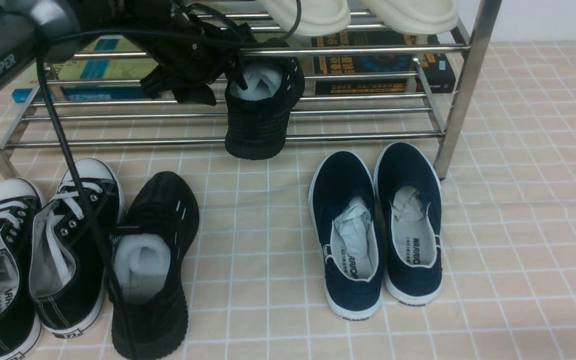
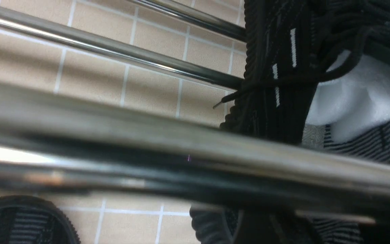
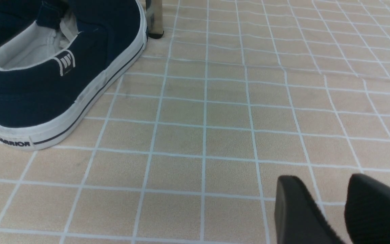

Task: Take the shoes off the shelf from the light coffee tablecloth by hand.
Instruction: 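Grasp a shoe standing on the lower shelf of the shoe rack with the left gripper, then set the held shoe down on the floor in front of the rack with the left gripper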

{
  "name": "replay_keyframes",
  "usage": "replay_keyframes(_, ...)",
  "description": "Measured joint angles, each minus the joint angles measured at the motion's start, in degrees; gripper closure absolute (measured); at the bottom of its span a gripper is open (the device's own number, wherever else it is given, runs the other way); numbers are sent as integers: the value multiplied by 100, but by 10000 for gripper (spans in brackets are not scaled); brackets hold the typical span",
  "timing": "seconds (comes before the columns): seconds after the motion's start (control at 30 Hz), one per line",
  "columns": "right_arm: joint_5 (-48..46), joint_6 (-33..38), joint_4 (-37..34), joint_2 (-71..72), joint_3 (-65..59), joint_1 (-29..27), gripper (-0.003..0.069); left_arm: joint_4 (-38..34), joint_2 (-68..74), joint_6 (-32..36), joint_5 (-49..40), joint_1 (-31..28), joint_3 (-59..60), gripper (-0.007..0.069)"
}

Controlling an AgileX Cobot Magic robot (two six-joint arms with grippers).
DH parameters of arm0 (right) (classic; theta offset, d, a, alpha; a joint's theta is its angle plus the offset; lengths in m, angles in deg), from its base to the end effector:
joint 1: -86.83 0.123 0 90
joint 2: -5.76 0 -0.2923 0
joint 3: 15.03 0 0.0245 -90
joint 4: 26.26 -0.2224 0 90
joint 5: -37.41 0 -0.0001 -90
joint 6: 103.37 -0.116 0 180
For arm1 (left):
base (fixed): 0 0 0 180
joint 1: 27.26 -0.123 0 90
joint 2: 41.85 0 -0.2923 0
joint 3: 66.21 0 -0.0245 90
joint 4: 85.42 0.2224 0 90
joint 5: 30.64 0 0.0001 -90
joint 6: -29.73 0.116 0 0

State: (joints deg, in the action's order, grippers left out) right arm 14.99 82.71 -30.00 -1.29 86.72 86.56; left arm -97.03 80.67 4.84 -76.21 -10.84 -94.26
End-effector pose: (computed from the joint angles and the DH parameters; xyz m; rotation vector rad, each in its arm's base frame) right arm 0.0400 0.0027 0.1662 -0.0556 1.8784 -0.0113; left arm 0.4320 -0.1447 0.2893 -0.2962 2.4848 -0.5510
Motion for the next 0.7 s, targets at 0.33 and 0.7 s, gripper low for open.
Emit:
replay_keyframes(0.33, 0, 0, 0, 0, 0, 0, 419, -212, 339, 161, 1, 18, -41, 270)
replay_keyframes(0.7, 0, 0, 0, 0, 0, 0, 419, -74, 109, 112, -516, 19, -45, 606)
